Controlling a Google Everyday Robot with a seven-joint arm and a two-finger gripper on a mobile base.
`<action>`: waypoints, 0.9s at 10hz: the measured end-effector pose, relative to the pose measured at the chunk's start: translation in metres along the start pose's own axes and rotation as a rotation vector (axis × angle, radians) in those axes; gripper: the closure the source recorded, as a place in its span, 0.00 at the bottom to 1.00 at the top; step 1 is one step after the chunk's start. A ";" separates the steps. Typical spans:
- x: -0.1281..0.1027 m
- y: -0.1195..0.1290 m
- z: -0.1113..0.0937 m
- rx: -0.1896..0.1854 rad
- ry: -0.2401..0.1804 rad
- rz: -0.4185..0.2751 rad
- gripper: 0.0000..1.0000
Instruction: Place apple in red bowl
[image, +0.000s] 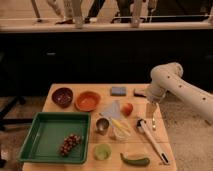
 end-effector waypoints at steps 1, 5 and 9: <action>0.001 -0.002 0.002 -0.008 -0.022 0.006 0.20; 0.001 -0.006 0.002 -0.033 -0.032 -0.010 0.20; 0.000 -0.008 0.004 -0.043 -0.060 0.001 0.20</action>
